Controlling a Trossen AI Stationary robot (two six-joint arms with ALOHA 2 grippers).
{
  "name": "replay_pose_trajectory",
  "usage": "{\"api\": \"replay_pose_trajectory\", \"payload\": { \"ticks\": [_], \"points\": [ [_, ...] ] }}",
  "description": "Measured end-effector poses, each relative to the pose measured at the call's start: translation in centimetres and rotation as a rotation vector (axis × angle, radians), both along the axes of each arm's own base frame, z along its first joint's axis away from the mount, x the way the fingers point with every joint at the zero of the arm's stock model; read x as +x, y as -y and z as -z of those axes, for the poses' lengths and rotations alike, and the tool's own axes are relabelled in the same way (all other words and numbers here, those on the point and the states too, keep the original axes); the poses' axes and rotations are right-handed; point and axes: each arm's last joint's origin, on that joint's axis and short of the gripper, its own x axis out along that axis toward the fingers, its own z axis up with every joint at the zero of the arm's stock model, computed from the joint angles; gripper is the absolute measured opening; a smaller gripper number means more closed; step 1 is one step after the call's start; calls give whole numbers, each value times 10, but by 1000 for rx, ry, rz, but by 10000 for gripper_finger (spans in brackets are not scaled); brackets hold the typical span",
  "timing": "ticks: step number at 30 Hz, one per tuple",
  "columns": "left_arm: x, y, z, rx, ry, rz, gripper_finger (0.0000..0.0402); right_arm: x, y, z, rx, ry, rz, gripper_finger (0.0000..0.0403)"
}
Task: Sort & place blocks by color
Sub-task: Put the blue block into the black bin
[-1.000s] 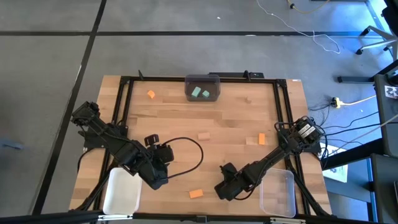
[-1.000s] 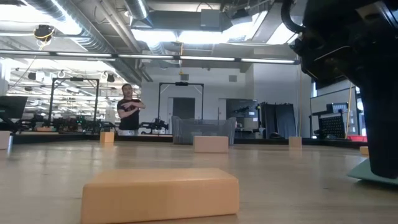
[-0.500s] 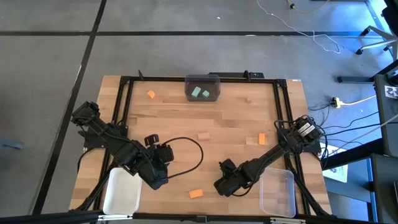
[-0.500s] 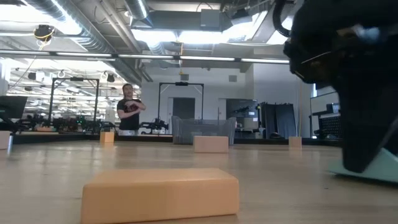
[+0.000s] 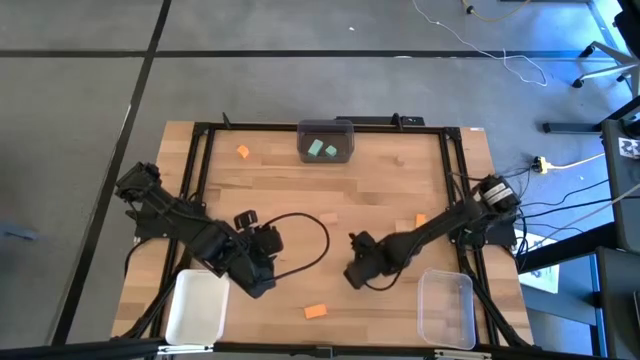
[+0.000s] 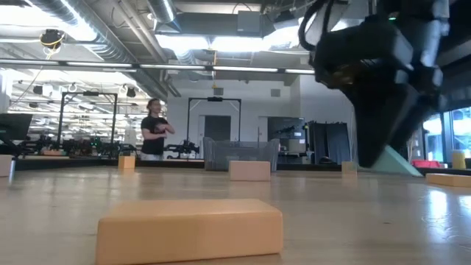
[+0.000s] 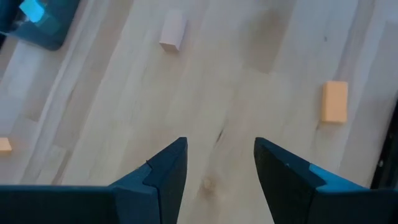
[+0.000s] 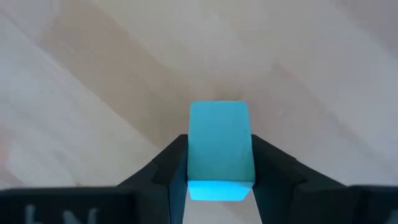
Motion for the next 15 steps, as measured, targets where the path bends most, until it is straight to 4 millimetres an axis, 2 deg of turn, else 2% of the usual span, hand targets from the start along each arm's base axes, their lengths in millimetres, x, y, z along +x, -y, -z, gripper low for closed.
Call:
{"api": "replay_pose_trajectory", "payload": {
  "ticks": [9, 15],
  "points": [
    [11, -19, -1, 37, 59, -143, 179, 27, 62, -20, -55, 47, -130, 134],
    [17, -36, -1, 86, 73, -219, 179, 50, 110, -51, -116, 113, -195, 134]
  ]
}}
